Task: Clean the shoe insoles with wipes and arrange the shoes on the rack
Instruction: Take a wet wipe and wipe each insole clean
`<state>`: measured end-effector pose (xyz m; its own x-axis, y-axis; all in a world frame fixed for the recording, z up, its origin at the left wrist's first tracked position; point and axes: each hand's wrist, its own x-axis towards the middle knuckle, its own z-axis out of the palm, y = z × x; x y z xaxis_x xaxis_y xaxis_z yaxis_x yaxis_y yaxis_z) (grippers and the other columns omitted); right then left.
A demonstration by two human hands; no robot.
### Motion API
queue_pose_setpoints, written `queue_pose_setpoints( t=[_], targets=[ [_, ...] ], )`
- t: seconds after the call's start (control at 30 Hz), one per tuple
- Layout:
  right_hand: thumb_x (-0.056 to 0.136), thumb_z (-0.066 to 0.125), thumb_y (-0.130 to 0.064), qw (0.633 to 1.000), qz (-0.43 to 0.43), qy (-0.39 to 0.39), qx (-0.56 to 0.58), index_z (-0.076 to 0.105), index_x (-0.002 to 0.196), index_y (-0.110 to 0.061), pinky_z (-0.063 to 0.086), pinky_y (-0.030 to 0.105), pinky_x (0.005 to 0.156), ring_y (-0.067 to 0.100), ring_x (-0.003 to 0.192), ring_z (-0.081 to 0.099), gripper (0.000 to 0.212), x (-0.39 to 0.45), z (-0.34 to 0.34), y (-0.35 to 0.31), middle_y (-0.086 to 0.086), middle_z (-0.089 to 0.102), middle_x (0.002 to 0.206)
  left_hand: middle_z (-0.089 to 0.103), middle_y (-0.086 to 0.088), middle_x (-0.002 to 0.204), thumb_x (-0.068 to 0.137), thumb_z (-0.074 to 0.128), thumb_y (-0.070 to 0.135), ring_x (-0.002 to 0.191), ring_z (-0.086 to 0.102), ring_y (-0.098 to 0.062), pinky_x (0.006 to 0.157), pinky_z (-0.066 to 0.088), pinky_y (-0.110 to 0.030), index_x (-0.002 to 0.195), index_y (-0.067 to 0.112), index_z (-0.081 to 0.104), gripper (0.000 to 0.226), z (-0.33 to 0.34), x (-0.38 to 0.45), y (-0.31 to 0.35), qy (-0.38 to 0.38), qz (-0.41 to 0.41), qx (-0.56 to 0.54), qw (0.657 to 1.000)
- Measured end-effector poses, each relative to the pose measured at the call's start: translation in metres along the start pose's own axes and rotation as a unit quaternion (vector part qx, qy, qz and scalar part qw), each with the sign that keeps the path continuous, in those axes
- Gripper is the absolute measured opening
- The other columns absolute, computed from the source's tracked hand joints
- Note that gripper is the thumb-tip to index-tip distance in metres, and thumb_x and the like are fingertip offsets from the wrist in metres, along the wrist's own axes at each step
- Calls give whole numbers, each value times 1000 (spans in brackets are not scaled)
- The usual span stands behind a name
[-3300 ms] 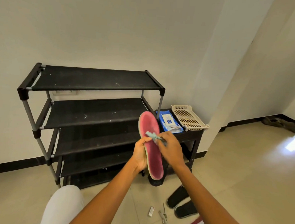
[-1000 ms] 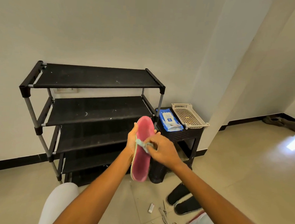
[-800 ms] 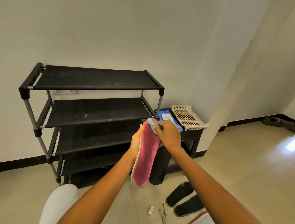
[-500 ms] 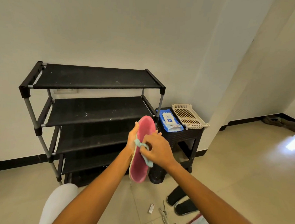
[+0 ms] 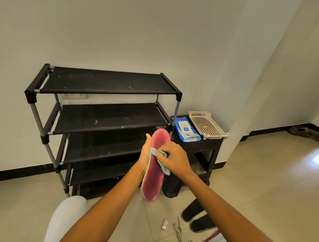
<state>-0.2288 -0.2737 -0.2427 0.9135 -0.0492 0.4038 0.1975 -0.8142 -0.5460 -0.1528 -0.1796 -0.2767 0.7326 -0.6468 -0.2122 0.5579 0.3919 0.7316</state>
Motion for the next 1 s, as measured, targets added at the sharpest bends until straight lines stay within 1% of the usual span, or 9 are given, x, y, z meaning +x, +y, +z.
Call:
queue_pose_setpoints(
  t=[0.07,0.13,0.2,0.33,0.5,0.6,0.7,0.83,1.0],
  targets=[
    [88,60,-27,998,40,51,-13,70,80,-16,46,24,70,10,76,55,17,14,-6,9,-1,65,78,69,-13,90,94,16,61,82,69,-21,71,58,-31,106,7,59,70,10,-4,2,-20,0,-5,1000],
    [94,53,-26,987,119,100,-44,68,105,-16,48,29,75,15,89,55,21,32,-10,15,5,62,93,64,-15,107,94,20,56,96,64,-24,77,57,-34,113,9,57,62,21,-6,4,-19,16,-16,1000],
    [97,47,-25,983,138,82,-90,62,119,-16,45,30,79,18,97,53,29,41,-6,18,7,59,101,65,-12,98,98,16,50,87,65,-19,67,58,-27,105,11,58,57,25,-3,5,0,25,-1,1000],
    [94,49,-24,995,25,26,-97,68,108,-23,32,28,86,9,90,49,24,20,11,3,-3,58,94,69,-7,64,98,17,53,58,69,-15,53,56,-23,90,8,59,62,17,2,4,-11,17,5,1000],
    [84,58,-29,998,-49,-17,-32,73,76,-20,39,32,80,8,74,51,19,-8,2,9,-8,62,71,67,-11,74,95,17,60,61,68,-16,62,55,-28,89,6,60,69,6,7,5,19,2,-18,1000],
    [85,61,-23,996,-60,23,-54,72,88,-18,42,31,74,7,77,48,12,7,-7,14,-5,63,79,63,-11,80,96,18,58,63,67,-15,61,55,-26,91,7,60,67,10,8,5,34,7,-31,999],
    [91,57,-23,990,56,109,-72,65,113,-18,47,36,83,16,95,54,24,35,-14,17,3,65,100,66,-15,102,96,20,58,95,64,-24,82,52,-34,115,7,58,66,15,9,1,29,17,-30,999],
    [92,56,-23,989,12,13,-145,69,111,-21,45,31,84,14,91,53,23,27,-2,13,1,68,99,68,-12,71,96,20,58,63,69,-18,58,57,-26,94,4,59,66,11,10,2,36,7,-14,999],
    [82,59,-23,996,-53,-49,-45,74,86,-17,48,27,77,9,84,57,16,-12,7,3,-5,69,85,68,-15,82,93,21,63,79,67,-24,75,54,-36,98,4,59,71,-8,10,-2,59,0,-49,997]
  ],
)
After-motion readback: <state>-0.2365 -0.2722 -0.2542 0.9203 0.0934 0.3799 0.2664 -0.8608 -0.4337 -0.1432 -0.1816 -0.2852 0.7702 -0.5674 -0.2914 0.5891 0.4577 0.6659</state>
